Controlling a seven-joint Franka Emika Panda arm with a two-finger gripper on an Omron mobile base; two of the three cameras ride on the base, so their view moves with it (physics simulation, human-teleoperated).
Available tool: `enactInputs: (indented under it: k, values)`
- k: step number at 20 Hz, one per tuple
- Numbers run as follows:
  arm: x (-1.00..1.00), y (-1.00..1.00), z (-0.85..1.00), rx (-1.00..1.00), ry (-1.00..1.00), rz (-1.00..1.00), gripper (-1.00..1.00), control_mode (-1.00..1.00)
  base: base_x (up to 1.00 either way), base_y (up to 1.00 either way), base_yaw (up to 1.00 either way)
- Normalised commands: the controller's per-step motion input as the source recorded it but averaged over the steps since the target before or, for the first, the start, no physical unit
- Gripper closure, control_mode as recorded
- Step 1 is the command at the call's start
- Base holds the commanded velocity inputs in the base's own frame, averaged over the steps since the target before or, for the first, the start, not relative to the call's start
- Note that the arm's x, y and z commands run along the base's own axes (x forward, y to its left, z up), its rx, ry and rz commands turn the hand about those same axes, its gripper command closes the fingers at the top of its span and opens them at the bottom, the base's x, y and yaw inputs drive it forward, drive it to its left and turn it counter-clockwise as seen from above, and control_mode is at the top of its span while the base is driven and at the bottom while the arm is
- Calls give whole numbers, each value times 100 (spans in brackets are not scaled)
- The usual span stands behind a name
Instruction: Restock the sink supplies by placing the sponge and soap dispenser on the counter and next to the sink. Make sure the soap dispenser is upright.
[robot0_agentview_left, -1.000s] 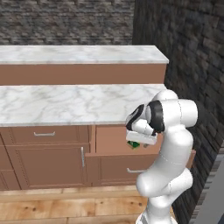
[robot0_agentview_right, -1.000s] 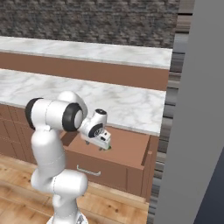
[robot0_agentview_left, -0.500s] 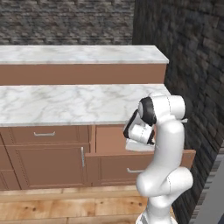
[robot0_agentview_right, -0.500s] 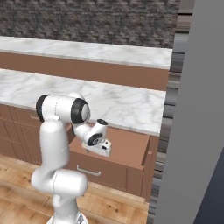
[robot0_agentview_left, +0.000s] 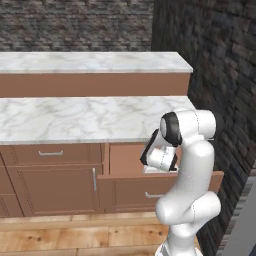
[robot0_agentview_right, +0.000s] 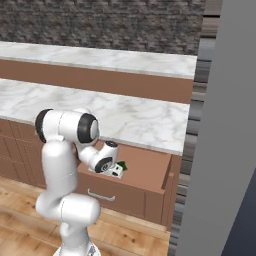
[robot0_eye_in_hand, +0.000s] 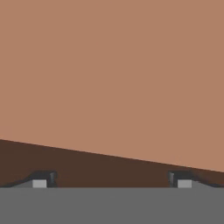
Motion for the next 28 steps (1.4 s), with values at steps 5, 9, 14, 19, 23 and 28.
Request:
enactInputs:
  k: [5, 9, 14, 19, 23, 28]
  values:
    - [-51, 11, 0, -2, 0, 5, -100, -100, 0, 0, 0]
    - [-52, 3, 16, 0, 0, 4, -100, -100, 0, 0, 0]
    - [-52, 0, 34, 0, 0, 5, -100, -100, 0, 0, 0]
    - [37, -4, 70, -3, -6, 3, -100, -100, 0, 0, 0]
    - [91, -6, 32, -7, -15, 8, -100, -100, 0, 0, 0]
    - [58, -4, -9, -9, -17, 5, -100, -100, 0, 0, 0]
